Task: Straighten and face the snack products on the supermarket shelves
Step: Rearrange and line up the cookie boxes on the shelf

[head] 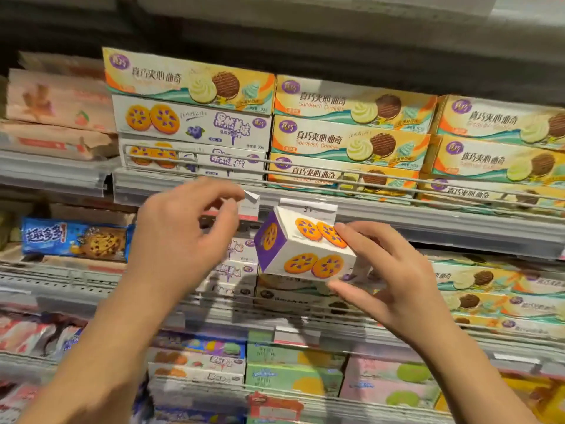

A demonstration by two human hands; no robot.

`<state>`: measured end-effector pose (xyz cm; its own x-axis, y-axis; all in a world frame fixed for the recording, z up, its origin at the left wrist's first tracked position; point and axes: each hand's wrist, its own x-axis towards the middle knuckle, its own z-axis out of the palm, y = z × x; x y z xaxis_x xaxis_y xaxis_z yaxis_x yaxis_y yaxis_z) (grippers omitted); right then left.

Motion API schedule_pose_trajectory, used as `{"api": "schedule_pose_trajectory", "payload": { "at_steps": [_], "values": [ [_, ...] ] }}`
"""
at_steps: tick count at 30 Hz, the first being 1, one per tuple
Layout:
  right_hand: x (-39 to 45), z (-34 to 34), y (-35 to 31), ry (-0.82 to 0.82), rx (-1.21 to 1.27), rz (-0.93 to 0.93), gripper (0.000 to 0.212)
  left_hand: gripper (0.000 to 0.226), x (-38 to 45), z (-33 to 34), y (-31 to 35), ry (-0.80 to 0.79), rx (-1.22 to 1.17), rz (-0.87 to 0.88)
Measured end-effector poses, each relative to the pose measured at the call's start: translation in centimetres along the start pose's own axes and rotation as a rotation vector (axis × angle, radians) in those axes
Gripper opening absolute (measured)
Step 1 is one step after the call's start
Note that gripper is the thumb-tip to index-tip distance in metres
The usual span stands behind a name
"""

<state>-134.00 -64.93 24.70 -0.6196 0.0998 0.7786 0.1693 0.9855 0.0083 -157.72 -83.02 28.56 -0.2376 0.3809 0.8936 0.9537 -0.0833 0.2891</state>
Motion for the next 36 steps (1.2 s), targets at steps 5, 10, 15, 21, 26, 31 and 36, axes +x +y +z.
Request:
{"api": "schedule_pose_trajectory", "payload": {
  "at_steps": [5, 10, 15, 21, 26, 31, 36],
  "values": [
    [2.2, -2.7, 0.2, 0.090, 0.051, 0.065, 0.064, 0.034, 8.4, -1.5, -0.3, 0.004, 0.208, 0.307],
    [4.2, -4.9, -0.2, 0.090, -0.016, 0.118, 0.069, 0.066, 15.9, -2.6, -2.8, -0.226, 0.529, 0.309],
    [5.4, -5.8, -1.4, 0.118, -0.096, 0.162, 0.069, 0.087, 18.1, -3.4, -5.6, -0.396, 0.714, 0.282],
    [5.1, -4.6, -3.3, 0.100, -0.179, 0.207, 0.070, 0.079, 18.2, -3.6, -7.1, -0.326, 0.656, 0.358],
    [6.0, -4.7, -4.7, 0.100, -0.269, 0.249, 0.073, 0.072, 18.6, -4.0, -8.0, -0.283, 0.541, 0.426],
    [7.3, -4.8, -5.7, 0.097, -0.309, 0.242, 0.072, 0.065, 18.6, -4.9, -8.6, -0.173, 0.650, 0.571],
    [9.2, -5.0, -5.9, 0.120, -0.320, 0.206, 0.073, 0.057, 17.2, -8.6, -7.8, -0.052, 0.636, 0.557]
  ]
}}
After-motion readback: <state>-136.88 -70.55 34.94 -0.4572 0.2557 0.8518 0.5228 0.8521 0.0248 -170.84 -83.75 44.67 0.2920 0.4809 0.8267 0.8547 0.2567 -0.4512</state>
